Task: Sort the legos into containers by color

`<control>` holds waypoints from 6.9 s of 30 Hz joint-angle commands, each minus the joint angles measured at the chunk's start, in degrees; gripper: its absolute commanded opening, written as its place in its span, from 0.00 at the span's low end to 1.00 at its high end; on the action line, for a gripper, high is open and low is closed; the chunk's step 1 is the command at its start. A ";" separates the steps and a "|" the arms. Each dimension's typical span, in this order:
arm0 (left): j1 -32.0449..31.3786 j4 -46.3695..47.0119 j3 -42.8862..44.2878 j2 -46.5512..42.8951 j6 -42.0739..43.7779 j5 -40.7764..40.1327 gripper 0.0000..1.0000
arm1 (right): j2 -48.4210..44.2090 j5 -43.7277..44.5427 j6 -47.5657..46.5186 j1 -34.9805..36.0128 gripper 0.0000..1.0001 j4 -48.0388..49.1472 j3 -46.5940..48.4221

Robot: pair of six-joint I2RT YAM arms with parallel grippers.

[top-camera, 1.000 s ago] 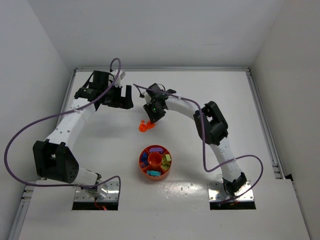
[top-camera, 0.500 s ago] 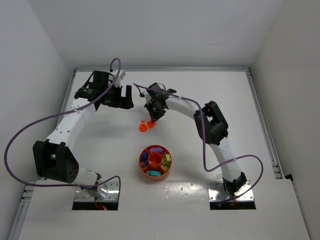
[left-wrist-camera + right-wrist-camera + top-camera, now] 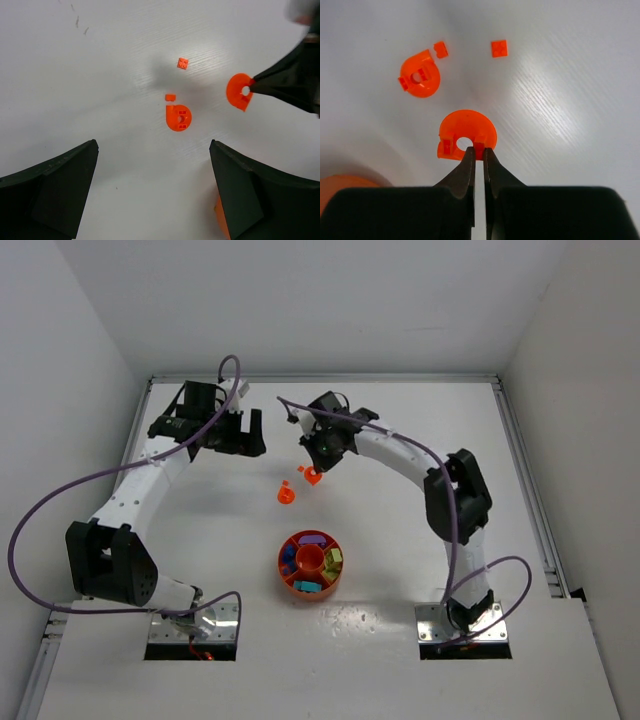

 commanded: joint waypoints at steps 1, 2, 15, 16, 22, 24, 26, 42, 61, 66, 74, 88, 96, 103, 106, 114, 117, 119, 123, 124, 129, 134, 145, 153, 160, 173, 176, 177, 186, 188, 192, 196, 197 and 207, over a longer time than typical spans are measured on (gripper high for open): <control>0.64 2.27 -0.74 -1.42 0.19 0.22 1.00 | -8.40 -0.87 -6.17 -0.10 0.00 -0.89 -0.19; 0.64 2.28 -0.74 -1.42 0.19 0.22 1.00 | -9.72 -0.88 -7.32 -0.10 0.00 -1.51 -0.79; 4.95 3.42 -0.74 -1.95 -1.39 3.03 1.00 | -31.86 -15.21 -25.52 12.28 0.00 -9.43 -12.57; 4.95 3.42 -0.74 -1.95 -1.39 3.04 1.00 | -31.88 -14.51 -26.22 14.12 0.00 -10.12 -13.62; 5.56 3.42 -0.74 -1.95 -1.39 3.56 1.00 | -33.46 -9.94 -32.46 25.91 0.00 -13.37 -16.53; 5.56 3.94 -1.27 -3.00 -1.39 3.56 1.00 | -33.46 -8.88 -33.61 28.71 0.00 -13.38 -17.76; 6.18 3.95 -1.79 -3.62 -1.39 3.56 1.00 | -32.85 -7.31 -33.61 30.57 0.00 -12.77 -18.37; 6.18 3.95 -3.64 -5.56 -0.34 3.56 1.00 | -28.54 -3.52 -32.56 29.96 0.00 -9.16 -18.73; 6.18 3.95 -2.59 -2.92 -0.34 5.14 1.00 | -28.01 -0.62 -33.61 28.91 0.31 -7.50 -20.58; 6.18 3.95 -2.59 -3.44 -0.34 4.10 1.00 | -29.33 2.98 -30.03 28.21 0.34 -3.29 -20.05; 6.71 5.79 -3.64 -5.64 -2.01 -2.85 1.00 | -21.52 0.80 -10.08 19.51 0.30 5.42 -7.68; 12.77 2.81 -1.98 -6.35 -0.43 3.89 1.00 | -0.87 -13.87 -17.60 9.31 0.25 4.40 6.29; 13.91 3.33 -1.45 -4.68 -0.95 10.59 1.00 | 4.86 -11.17 -25.09 8.00 0.33 0.68 9.04; 14.44 3.33 0.13 -2.65 -0.95 13.14 1.00 | 8.54 -10.55 -25.09 6.76 0.35 0.07 9.66; 14.44 3.33 0.14 -2.04 -0.95 13.76 1.00 | 10.57 -10.02 -25.09 6.15 0.37 0.59 11.14; 14.44 2.81 0.66 -1.42 -0.95 13.76 1.00 | 13.74 -10.55 -25.09 5.00 0.40 0.59 14.32; 14.44 2.81 0.66 -0.90 -0.95 13.76 1.00 | 14.35 -10.55 -25.09 5.00 0.40 0.59 14.32; 14.44 2.81 0.66 -0.37 -0.95 13.76 1.00 | 14.96 -10.55 -25.09 5.00 0.40 0.59 14.84; 14.44 2.81 0.66 0.16 -0.95 13.76 1.00 | 16.10 -11.16 -24.56 5.00 0.42 0.59 16.51; 14.44 2.81 0.66 0.16 -0.43 13.76 1.00 | 16.11 -11.77 -24.56 5.00 0.42 0.59 16.51; 14.97 2.81 0.66 0.69 -0.42 14.29 1.00 | 16.63 -11.78 -24.56 5.00 0.46 -0.46 16.51; 14.97 2.81 0.66 1.21 -0.42 14.29 1.00 | 16.64 -12.31 -25.09 5.00 0.43 -0.46 16.51; 14.97 2.81 0.66 1.21 -0.42 14.29 1.00 | 17.69 -12.31 -25.09 5.00 0.42 -0.46 17.57; 14.97 2.81 0.66 1.74 -0.42 14.29 1.00 | 18.84 -12.31 -25.09 5.00 0.31 0.07 18.10; 14.97 2.81 0.66 2.27 -0.42 14.81 1.00 | 19.36 -13.36 -25.09 5.00 0.17 -0.46 18.10; 15.50 4.64 1.19 0.69 -0.42 14.11 1.00 | 14.27 -14.50 -25.09 5.00 0.00 -0.46 12.30; 15.50 5.27 0.66 0.07 -0.42 14.11 1.00 | 12.34 -14.50 -25.09 5.00 0.00 0.06 10.98; 15.50 5.27 0.66 0.07 -0.42 12.54 1.00 | 11.64 -14.50 -25.09 5.00 0.00 0.07 10.98; 15.50 5.79 1.19 0.07 0.10 8.57 1.00 | 6.27 -15.03 -24.56 3.95 0.00 -4.05 9.83; 15.50 6.41 0.49 0.07 0.10 7.26 1.00 | 4.60 -15.56 -25.70 3.33 0.00 -6.25 10.62; 15.50 7.55 -0.04 -0.46 0.63 7.25 1.00 | -0.31 -16.88 -29.65 3.33 0.00 -11.43 9.14; 15.50 7.55 -0.56 -0.46 0.63 7.25 1.00 | -6.91 -17.67 -33.69 3.86 0.00 -15.04 5.89; 15.50 8.07 -0.57 0.06 0.63 7.25 1.00 | -8.13 -18.19 -34.31 4.38 0.00 -15.05 5.10; 15.50 9.13 -1.62 0.07 1.16 7.78 1.00 | -21.41 -20.04 -33.96 10.00 0.00 -17.61 -8.08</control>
